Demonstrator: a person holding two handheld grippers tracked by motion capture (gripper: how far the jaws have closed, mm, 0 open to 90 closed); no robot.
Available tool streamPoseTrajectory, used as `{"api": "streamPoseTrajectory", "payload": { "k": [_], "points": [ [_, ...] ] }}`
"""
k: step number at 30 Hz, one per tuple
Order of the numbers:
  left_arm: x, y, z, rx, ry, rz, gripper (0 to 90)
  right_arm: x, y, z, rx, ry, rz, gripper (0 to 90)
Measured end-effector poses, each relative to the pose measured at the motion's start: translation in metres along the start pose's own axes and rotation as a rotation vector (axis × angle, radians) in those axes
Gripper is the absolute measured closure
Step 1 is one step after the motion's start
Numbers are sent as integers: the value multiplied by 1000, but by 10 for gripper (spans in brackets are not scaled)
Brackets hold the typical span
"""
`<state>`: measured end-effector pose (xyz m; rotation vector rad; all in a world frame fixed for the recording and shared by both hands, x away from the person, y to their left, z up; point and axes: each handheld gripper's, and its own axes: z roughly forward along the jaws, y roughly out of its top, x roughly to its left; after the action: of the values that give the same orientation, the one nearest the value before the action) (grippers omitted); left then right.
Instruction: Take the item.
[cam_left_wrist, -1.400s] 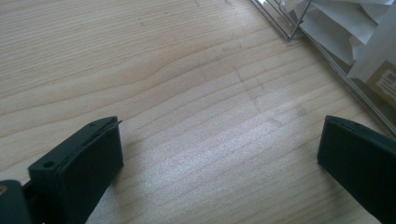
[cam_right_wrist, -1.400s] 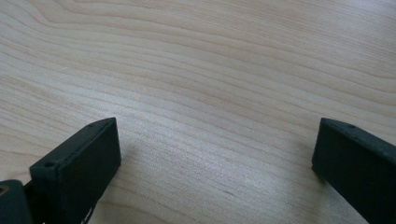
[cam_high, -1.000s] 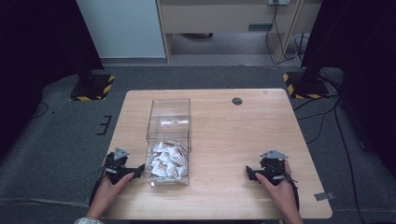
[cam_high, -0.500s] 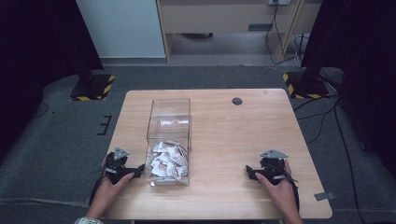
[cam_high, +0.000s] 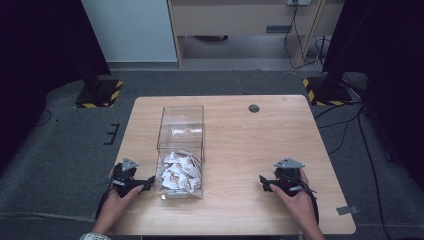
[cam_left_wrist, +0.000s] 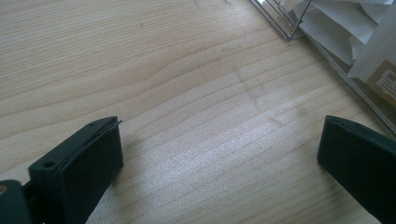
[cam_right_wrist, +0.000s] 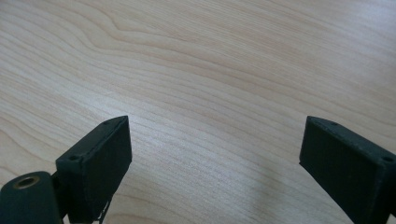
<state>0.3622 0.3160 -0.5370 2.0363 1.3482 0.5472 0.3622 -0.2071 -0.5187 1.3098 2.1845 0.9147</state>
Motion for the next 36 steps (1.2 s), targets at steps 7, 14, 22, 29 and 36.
{"api": "streamPoseTrajectory", "payload": {
  "k": [7,14,22,29,36],
  "points": [
    [0,0,0,0,-1,1,0,7,13,-3,13,17,-30,93],
    [0,-1,-1,-1,-1,1,0,6,25,-6,12,37,-32,99],
    [0,0,0,0,-1,1,0,5,42,-11,7,70,-49,84],
    [0,-1,-1,1,5,-4,0,10,55,-14,11,72,-73,134],
    [0,-1,-1,0,5,-4,0,22,67,-15,11,86,-108,200]
  ]
}}
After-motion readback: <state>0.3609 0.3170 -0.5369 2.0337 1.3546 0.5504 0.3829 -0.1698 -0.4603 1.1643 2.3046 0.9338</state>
